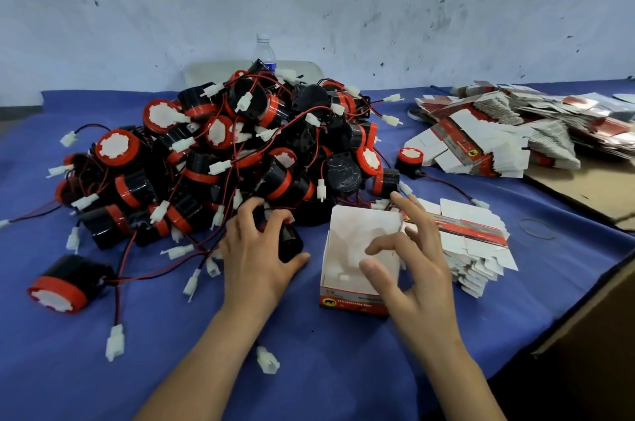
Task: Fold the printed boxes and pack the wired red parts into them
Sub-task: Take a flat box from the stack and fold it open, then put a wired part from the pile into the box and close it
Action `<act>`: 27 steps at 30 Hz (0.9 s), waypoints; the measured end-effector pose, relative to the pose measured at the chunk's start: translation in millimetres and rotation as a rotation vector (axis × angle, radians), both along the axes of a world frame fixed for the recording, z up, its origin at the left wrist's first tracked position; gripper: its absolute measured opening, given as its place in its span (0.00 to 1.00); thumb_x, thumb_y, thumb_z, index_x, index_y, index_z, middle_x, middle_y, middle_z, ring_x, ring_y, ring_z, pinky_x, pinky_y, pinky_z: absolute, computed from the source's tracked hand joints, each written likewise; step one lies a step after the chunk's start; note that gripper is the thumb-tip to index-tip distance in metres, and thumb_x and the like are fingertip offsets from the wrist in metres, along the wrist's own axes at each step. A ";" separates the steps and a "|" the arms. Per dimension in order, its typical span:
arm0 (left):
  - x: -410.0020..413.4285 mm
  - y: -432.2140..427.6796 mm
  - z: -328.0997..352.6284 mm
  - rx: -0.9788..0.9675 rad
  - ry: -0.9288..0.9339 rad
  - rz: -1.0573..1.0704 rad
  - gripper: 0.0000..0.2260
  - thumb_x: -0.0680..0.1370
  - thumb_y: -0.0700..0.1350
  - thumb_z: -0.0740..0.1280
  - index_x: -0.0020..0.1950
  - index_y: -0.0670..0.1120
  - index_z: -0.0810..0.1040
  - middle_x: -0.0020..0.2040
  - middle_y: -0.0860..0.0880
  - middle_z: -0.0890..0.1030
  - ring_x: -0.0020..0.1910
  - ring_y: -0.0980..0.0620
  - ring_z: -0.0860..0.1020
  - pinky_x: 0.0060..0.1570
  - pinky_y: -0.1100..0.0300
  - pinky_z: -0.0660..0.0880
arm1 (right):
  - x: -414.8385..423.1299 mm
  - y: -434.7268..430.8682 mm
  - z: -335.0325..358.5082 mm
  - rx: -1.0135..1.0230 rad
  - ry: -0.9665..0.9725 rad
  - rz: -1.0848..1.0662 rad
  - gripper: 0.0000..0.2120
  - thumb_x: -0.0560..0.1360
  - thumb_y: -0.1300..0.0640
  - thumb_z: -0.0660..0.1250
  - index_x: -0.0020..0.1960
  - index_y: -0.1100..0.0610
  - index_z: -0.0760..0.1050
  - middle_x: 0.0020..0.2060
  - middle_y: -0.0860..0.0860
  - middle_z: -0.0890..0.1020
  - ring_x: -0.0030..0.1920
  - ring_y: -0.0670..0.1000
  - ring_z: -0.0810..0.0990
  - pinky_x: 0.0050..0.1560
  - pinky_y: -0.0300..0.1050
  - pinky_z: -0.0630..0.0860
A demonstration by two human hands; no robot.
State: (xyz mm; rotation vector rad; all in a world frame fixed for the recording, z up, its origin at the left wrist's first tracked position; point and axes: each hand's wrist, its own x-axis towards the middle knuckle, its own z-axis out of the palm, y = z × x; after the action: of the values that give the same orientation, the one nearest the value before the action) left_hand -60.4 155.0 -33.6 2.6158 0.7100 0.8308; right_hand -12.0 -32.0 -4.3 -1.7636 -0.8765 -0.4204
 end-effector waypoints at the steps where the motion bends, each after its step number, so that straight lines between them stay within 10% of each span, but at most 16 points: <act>1: 0.3 -2.0 -0.4 0.025 -0.020 0.011 0.24 0.66 0.55 0.77 0.59 0.53 0.76 0.67 0.46 0.64 0.64 0.42 0.62 0.59 0.45 0.65 | -0.1 -0.2 1.2 0.026 0.001 -0.006 0.15 0.72 0.43 0.64 0.41 0.55 0.77 0.71 0.47 0.67 0.74 0.51 0.61 0.67 0.39 0.62; 8: -0.8 -4.0 5.5 0.084 0.025 0.012 0.30 0.69 0.70 0.60 0.62 0.52 0.74 0.55 0.51 0.76 0.54 0.47 0.72 0.50 0.53 0.71 | 2.4 -0.3 6.5 0.149 -0.087 -0.137 0.11 0.74 0.49 0.63 0.45 0.56 0.77 0.63 0.55 0.73 0.62 0.35 0.68 0.57 0.25 0.63; 11: -6.7 -5.1 16.5 -0.084 -0.383 -0.042 0.23 0.68 0.72 0.62 0.51 0.55 0.72 0.43 0.61 0.72 0.45 0.50 0.72 0.35 0.63 0.69 | -2.2 -3.0 6.6 0.255 -0.153 -0.246 0.16 0.76 0.48 0.62 0.41 0.62 0.76 0.45 0.54 0.76 0.49 0.39 0.73 0.47 0.32 0.68; 16: -14.7 -5.7 32.7 -0.273 -0.976 -0.277 0.20 0.74 0.68 0.61 0.56 0.54 0.68 0.51 0.64 0.73 0.45 0.65 0.74 0.41 0.74 0.69 | -31.2 6.3 25.7 0.283 0.135 0.065 0.18 0.76 0.45 0.57 0.36 0.55 0.76 0.23 0.50 0.73 0.25 0.44 0.70 0.27 0.37 0.64; 20: -15.5 -7.2 37.5 -0.395 -1.128 -0.345 0.08 0.79 0.53 0.59 0.57 0.57 0.67 0.51 0.53 0.72 0.46 0.57 0.73 0.43 0.60 0.73 | -55.5 29.6 28.2 0.089 0.621 0.628 0.23 0.72 0.35 0.58 0.66 0.33 0.63 0.39 0.55 0.84 0.39 0.54 0.84 0.32 0.43 0.79; 23: -19.2 -5.3 42.0 -0.780 -1.280 -0.358 0.10 0.73 0.50 0.56 0.54 0.53 0.68 0.52 0.44 0.70 0.46 0.41 0.72 0.41 0.48 0.74 | -58.9 42.5 20.5 0.045 0.645 0.654 0.25 0.73 0.35 0.58 0.66 0.22 0.51 0.58 0.42 0.79 0.61 0.45 0.78 0.49 0.42 0.80; 27: -22.7 -3.9 48.0 -0.835 -1.344 -0.502 0.13 0.74 0.44 0.50 0.55 0.47 0.68 0.54 0.37 0.74 0.35 0.41 0.79 0.35 0.55 0.77 | -47.1 50.8 22.2 0.152 0.669 0.719 0.31 0.71 0.36 0.66 0.66 0.22 0.53 0.69 0.36 0.70 0.67 0.45 0.73 0.57 0.47 0.77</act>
State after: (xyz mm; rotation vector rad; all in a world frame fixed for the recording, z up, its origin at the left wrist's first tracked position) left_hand -83.2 151.1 14.4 1.0000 -0.0458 1.3934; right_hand -59.1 18.8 17.9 -1.2048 -0.8777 0.5338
